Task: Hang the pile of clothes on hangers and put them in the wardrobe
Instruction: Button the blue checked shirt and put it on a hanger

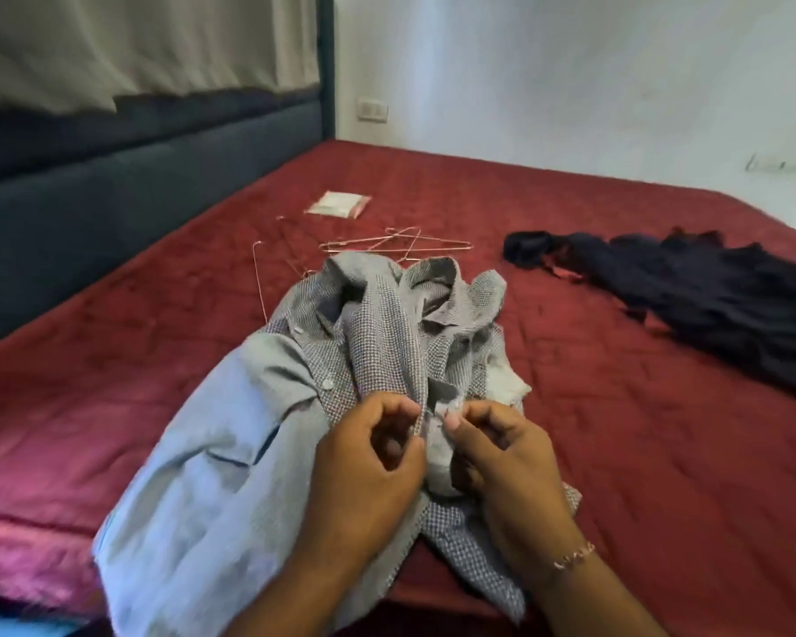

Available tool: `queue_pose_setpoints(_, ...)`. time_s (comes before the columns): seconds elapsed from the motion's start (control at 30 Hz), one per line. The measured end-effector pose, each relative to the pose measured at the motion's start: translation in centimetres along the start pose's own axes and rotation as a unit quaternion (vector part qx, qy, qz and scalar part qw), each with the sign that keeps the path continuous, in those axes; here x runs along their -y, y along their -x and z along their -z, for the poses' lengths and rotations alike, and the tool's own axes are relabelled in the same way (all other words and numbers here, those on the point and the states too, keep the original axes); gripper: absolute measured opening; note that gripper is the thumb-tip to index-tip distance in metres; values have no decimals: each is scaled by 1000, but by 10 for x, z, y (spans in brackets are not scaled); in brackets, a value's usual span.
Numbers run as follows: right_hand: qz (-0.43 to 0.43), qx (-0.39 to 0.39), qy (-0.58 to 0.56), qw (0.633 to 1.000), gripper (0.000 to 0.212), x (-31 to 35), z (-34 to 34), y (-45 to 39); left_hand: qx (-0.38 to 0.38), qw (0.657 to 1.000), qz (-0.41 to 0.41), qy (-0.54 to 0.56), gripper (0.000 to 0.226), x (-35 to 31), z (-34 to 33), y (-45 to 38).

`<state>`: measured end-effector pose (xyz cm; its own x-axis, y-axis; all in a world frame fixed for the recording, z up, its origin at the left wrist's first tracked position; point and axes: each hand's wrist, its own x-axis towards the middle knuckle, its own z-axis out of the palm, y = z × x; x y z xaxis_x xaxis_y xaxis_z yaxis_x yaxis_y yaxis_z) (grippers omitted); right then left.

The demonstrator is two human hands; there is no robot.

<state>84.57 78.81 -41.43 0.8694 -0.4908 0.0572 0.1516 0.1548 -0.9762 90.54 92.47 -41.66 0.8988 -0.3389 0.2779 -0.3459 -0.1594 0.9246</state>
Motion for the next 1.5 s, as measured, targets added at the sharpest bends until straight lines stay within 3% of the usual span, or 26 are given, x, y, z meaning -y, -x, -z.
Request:
queue_pose_setpoints(0.17,28,-2,-28,999,3,-6,3,7,39,992,38,116,25,5,-2,3)
queue_pose_setpoints(0.27,48,-15,6,999,4,-13,5,7,52,989,53,129,31,9,-4,3)
queue_pose_setpoints(0.5,73,-9,9,997,21,-21,12,6,80,987,37,138,22,4,-1,5)
queue_pose_setpoints(0.6,80,-6,12,997,17,-20,12,7,50,991,25,124,22,2,-3,7)
queue_pose_setpoints(0.77,114,-13,48,992,11,-20,8,9,-76,972,67,213,21,3,-10,9)
queue_pose_setpoints(0.97,154,-2,76,985,12,-19,2,12,-150,973,70,161,24,4,-18,12)
queue_pose_setpoints(1.23,175,-49,147,972,17,-25,4,13,-137,973,30,180,25,-7,-27,20)
queue_pose_setpoints(1.5,175,-33,129,975,16,-23,1,15,-135,980,26,146,28,-4,-25,20)
